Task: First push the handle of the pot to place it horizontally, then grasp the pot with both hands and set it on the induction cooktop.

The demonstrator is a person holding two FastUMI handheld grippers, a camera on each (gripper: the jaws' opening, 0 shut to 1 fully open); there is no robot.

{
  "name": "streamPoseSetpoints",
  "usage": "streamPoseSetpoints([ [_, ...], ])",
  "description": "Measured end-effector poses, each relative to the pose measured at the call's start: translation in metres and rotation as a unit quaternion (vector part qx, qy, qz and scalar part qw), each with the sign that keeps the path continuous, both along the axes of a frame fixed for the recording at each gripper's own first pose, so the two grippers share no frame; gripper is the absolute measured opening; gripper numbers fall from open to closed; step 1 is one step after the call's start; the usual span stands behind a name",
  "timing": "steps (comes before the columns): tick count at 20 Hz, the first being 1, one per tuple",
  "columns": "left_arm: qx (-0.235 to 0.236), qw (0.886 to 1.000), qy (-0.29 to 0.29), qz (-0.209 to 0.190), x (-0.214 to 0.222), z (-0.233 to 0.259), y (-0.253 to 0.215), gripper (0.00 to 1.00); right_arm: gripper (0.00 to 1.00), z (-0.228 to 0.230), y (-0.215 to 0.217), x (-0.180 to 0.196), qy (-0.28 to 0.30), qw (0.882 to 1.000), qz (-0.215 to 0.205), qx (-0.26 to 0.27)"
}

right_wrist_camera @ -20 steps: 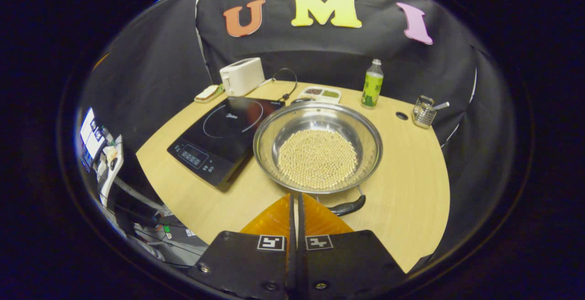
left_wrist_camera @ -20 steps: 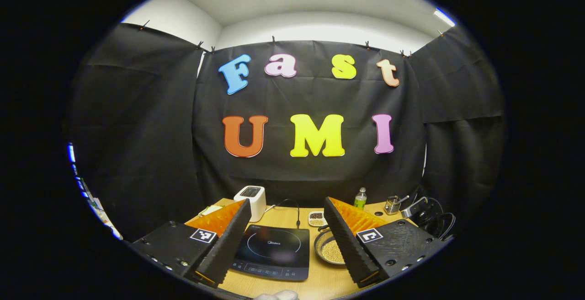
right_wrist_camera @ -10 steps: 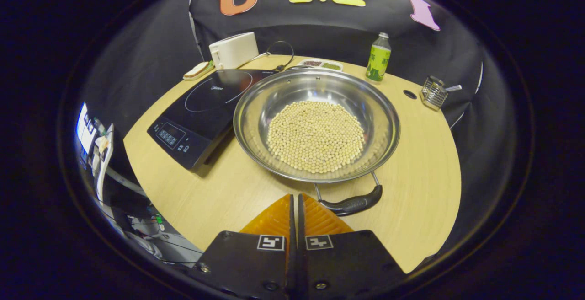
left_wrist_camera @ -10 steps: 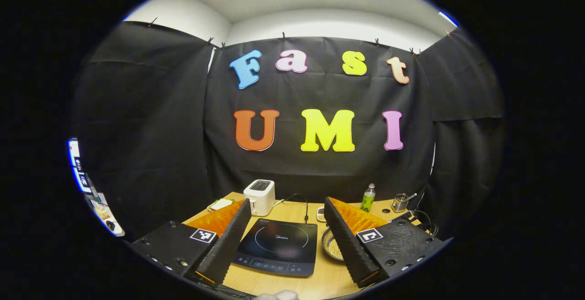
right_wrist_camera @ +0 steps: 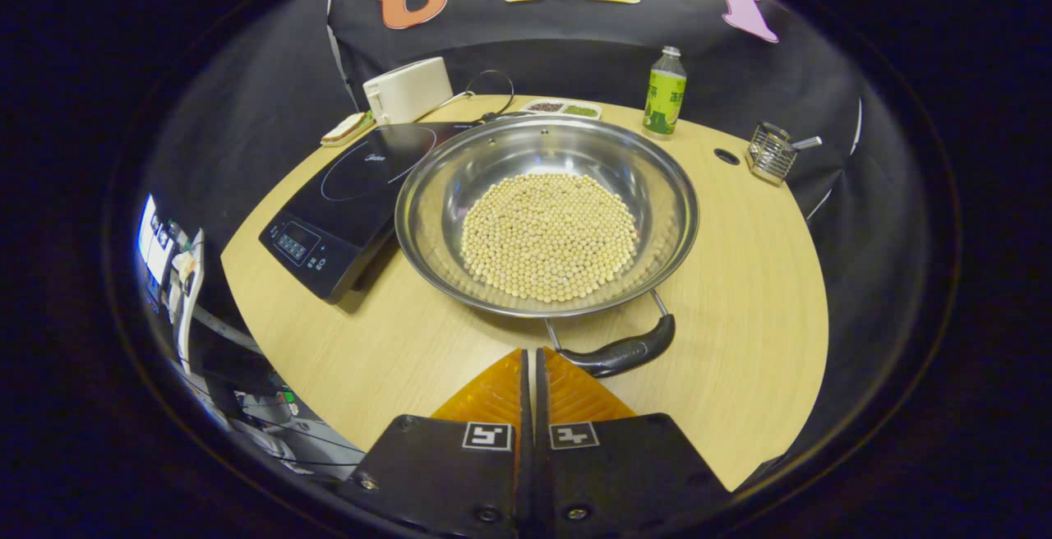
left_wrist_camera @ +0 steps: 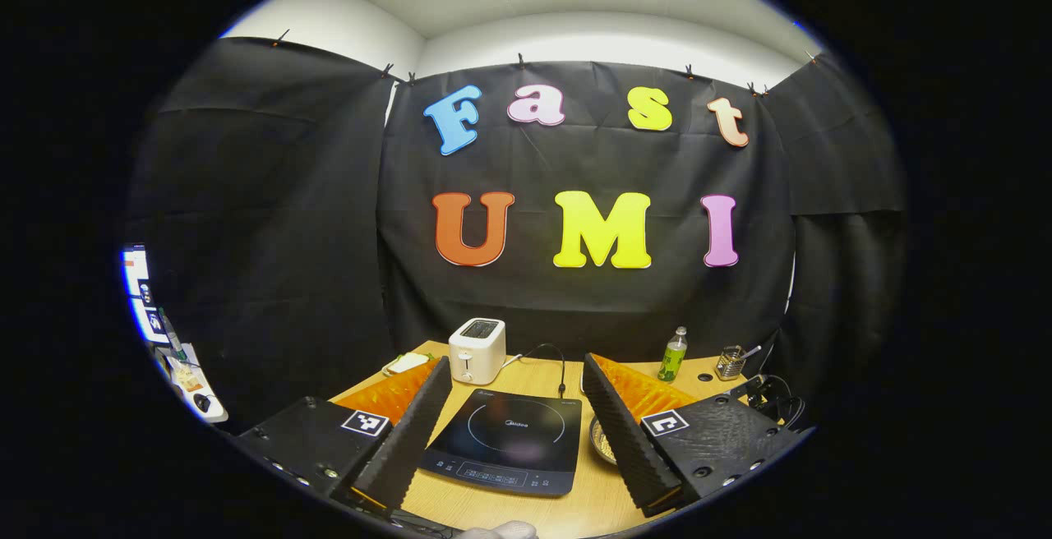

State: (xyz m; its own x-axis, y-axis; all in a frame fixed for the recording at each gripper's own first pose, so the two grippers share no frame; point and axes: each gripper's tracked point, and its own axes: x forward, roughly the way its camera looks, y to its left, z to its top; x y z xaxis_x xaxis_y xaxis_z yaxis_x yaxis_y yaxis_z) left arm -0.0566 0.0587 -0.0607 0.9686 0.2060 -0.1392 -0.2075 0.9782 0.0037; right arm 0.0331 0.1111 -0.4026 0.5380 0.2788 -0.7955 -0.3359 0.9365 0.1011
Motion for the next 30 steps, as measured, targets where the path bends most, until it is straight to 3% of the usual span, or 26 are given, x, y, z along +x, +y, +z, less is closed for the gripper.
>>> streamPoseSetpoints([
  [19,-0.001,1.0,0.014,0.021,0.02,-0.006,-0.032,0.95,0.04,-0.002,-0.056,0.032,0.005,1.0,0.019,-0.011],
  [30,-0.009,0.998,0.032,0.059,0.027,-0.019,-0.059,0.95,0.04,-0.006,-0.092,0.07,-0.001,0.999,0.044,-0.016],
])
